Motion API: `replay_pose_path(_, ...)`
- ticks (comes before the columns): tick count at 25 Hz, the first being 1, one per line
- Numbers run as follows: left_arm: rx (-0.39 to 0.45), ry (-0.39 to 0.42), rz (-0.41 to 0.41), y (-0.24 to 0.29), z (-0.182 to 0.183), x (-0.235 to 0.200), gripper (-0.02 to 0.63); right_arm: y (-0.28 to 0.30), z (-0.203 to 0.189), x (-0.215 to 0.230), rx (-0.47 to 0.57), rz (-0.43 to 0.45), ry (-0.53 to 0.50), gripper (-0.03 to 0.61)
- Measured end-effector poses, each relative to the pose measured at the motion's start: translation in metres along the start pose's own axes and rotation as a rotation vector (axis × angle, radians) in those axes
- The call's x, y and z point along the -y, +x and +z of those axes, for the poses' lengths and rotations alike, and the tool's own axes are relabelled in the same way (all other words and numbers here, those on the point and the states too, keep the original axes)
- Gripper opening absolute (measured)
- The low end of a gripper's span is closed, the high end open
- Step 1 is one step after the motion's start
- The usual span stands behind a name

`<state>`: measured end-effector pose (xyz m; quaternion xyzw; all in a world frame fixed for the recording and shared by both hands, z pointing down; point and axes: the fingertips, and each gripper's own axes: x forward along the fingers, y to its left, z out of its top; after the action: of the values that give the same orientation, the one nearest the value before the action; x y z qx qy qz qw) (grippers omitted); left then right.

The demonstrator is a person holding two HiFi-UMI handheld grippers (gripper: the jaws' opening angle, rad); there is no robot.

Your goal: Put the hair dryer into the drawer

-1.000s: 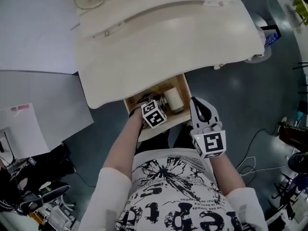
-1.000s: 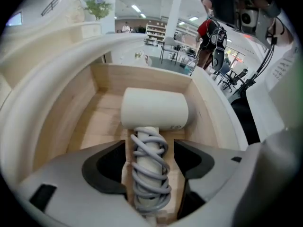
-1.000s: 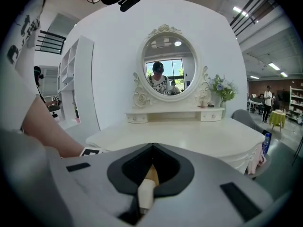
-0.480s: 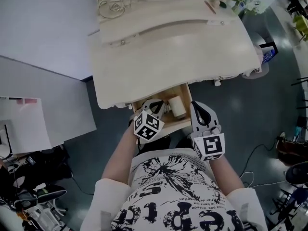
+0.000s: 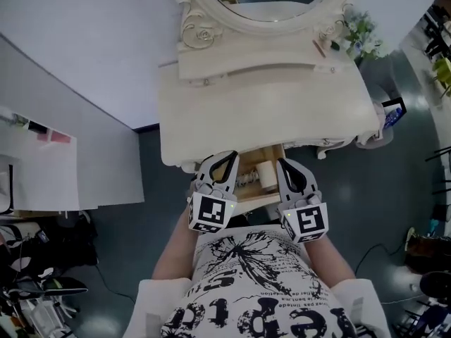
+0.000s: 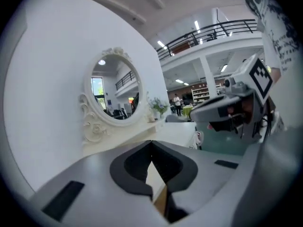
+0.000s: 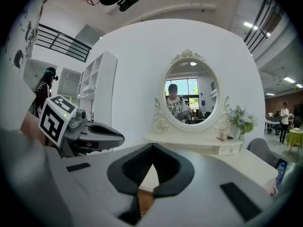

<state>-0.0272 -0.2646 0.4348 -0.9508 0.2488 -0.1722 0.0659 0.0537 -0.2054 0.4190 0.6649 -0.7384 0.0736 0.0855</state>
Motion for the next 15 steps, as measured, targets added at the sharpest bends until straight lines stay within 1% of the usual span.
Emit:
replay_pose_path(2, 0.06, 0.001, 0.08, -0.016, 0.019, -0.018, 0.021, 0.005, 0.008, -0.006, 0.024, 0.028, -0.015, 0.012)
replay_pose_path(4, 0.099, 0.002, 0.141, -0.036, 0.031, -0.03, 0.021, 0.004, 0.014, -0.015, 0.036, 0.05, -0.02, 0.012)
replay_pose_path(8, 0.146, -0.047, 0.205, -0.076, 0.039, -0.043, 0.021, -0.001, 0.024, -0.031, 0.061, 0.078, -0.034, 0.012)
replay_pose_path(12, 0.235, -0.121, 0.272, -0.103, 0.048, -0.056, 0.021, 0.003, 0.033, -0.04, 0.095, 0.106, -0.028, 0.012)
replay_pose_path(15, 0.244, -0.152, 0.302, -0.118, 0.047, -0.062, 0.021, 0.004, 0.037, -0.05, 0.099, 0.137, -0.047, 0.012)
